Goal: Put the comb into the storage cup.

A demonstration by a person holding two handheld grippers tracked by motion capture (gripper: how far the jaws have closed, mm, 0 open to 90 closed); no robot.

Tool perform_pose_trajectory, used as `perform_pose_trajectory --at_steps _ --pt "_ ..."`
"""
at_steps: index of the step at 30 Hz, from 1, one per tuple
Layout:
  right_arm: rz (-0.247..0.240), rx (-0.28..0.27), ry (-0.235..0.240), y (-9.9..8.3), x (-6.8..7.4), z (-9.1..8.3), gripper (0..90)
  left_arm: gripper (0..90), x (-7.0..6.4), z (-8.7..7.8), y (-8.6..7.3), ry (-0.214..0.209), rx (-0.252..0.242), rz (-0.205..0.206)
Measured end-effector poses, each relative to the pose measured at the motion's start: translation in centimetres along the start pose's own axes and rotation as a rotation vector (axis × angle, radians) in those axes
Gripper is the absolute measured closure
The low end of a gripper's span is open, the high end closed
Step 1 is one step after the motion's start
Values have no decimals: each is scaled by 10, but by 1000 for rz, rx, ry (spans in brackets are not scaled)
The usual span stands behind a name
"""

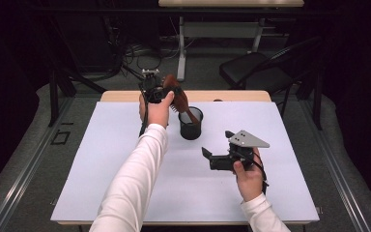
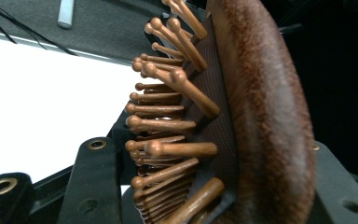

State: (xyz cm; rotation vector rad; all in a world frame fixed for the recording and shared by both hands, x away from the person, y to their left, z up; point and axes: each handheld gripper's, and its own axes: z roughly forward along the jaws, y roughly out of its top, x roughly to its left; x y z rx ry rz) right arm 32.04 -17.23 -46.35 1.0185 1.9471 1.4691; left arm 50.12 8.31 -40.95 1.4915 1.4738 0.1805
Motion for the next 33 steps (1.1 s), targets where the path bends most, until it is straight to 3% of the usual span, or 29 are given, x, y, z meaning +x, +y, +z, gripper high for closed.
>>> perform_pose_trajectory --at_steps 16,33 --pt "-1 1 -1 0 0 0 12 492 1 6 -6 10 0 6" --pt "-2 7 0 0 0 0 13 491 9 13 -15 9 13 -18"
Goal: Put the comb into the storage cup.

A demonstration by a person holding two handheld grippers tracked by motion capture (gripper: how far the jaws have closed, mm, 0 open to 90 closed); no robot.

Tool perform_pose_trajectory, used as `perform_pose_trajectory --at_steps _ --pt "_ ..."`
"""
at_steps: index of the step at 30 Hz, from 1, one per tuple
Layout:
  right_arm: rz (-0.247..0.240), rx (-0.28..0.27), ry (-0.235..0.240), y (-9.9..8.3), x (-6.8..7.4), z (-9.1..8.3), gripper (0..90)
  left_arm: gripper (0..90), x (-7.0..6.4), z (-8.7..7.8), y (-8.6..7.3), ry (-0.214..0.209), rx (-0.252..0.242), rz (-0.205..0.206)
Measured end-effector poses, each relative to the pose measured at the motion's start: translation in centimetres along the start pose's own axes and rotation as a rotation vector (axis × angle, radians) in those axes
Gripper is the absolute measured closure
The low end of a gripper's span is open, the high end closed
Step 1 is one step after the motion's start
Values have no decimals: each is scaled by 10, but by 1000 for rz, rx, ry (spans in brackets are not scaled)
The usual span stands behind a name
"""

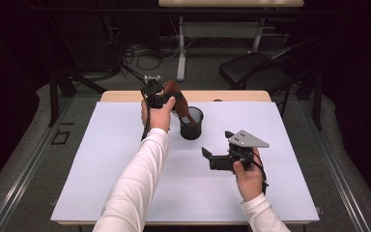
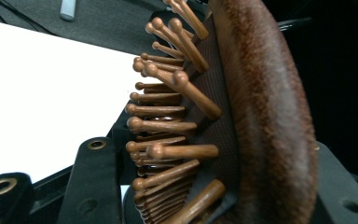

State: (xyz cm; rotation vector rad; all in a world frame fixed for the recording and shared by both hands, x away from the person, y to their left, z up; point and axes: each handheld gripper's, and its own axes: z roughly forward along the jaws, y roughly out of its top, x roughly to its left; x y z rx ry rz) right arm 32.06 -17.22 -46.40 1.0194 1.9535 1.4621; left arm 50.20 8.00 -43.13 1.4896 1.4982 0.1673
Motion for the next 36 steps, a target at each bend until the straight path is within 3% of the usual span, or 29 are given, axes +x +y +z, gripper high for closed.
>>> perform_pose_trajectory --at_steps 36 --pt "-3 5 2 -1 1 1 13 478 8 3 -5 5 -6 -20"
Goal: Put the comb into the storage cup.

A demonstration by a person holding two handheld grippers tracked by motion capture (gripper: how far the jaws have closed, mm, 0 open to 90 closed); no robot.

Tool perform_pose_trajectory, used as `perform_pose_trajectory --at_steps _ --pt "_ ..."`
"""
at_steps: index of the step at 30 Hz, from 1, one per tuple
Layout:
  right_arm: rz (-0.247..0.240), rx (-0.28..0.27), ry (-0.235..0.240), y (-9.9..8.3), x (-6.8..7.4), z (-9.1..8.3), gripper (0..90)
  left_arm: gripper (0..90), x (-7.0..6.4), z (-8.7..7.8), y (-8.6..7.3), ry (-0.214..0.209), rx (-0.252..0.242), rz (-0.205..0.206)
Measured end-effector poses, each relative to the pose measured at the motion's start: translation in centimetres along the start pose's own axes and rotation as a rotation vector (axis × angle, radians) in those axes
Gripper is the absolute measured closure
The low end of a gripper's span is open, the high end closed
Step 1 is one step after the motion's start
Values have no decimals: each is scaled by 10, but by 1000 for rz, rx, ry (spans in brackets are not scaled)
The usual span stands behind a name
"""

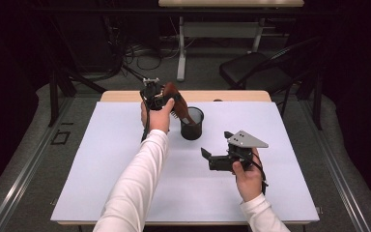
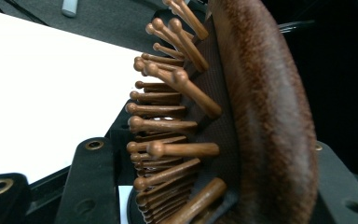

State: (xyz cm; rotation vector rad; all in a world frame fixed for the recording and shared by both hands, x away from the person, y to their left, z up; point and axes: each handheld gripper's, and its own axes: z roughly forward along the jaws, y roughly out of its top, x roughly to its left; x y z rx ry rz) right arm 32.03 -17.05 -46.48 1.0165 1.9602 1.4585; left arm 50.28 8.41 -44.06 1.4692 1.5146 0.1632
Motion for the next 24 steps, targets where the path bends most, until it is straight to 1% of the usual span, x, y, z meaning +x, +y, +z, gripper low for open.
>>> perform_pose_trajectory --at_steps 3,8,9,15,21,24 --pt "1 0 0 0 0 0 13 474 3 0 -1 2 -14 -6" --pt "1 0 2 0 0 0 13 470 8 0 -2 0 -18 -34" --pt "1 -3 1 0 0 1 13 469 9 0 -2 -1 -19 -29" --pt "0 1 1 -1 0 1 13 466 11 0 -4 -9 -28 -28" --pt "-3 6 4 -1 1 2 13 464 17 0 -5 -24 -30 -47" --pt "-5 8 2 -1 1 2 13 463 18 0 -5 -31 -32 -46"
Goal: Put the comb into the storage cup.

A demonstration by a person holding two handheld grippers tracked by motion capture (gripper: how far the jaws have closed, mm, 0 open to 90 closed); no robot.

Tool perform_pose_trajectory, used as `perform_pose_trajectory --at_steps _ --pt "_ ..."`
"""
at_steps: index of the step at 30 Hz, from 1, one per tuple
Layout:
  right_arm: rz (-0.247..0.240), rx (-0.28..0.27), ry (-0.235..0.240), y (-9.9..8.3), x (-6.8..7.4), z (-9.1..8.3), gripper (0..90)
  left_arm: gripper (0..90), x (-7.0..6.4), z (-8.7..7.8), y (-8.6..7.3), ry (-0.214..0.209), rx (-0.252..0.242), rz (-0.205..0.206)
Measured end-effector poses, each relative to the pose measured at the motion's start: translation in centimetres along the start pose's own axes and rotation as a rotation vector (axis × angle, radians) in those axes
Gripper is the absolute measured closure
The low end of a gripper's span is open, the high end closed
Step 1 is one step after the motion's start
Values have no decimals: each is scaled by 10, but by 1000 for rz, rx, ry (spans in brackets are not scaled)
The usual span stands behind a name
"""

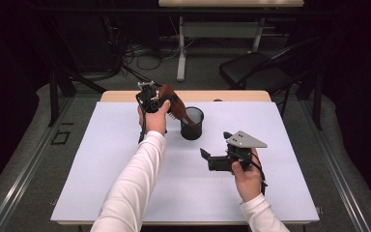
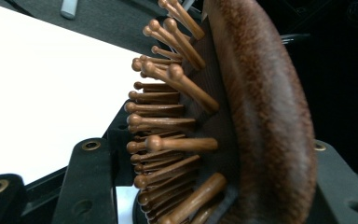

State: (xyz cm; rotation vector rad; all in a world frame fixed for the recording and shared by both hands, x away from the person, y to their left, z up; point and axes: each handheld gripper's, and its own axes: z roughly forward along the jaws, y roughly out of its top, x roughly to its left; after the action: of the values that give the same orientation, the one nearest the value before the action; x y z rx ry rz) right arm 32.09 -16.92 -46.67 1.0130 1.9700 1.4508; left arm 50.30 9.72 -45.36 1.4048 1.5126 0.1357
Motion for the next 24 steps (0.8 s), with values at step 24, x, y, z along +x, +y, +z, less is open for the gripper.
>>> perform_pose_trajectory --at_steps 24 --pt "0 6 -3 -1 1 1 14 455 14 1 -6 -92 -55 10"
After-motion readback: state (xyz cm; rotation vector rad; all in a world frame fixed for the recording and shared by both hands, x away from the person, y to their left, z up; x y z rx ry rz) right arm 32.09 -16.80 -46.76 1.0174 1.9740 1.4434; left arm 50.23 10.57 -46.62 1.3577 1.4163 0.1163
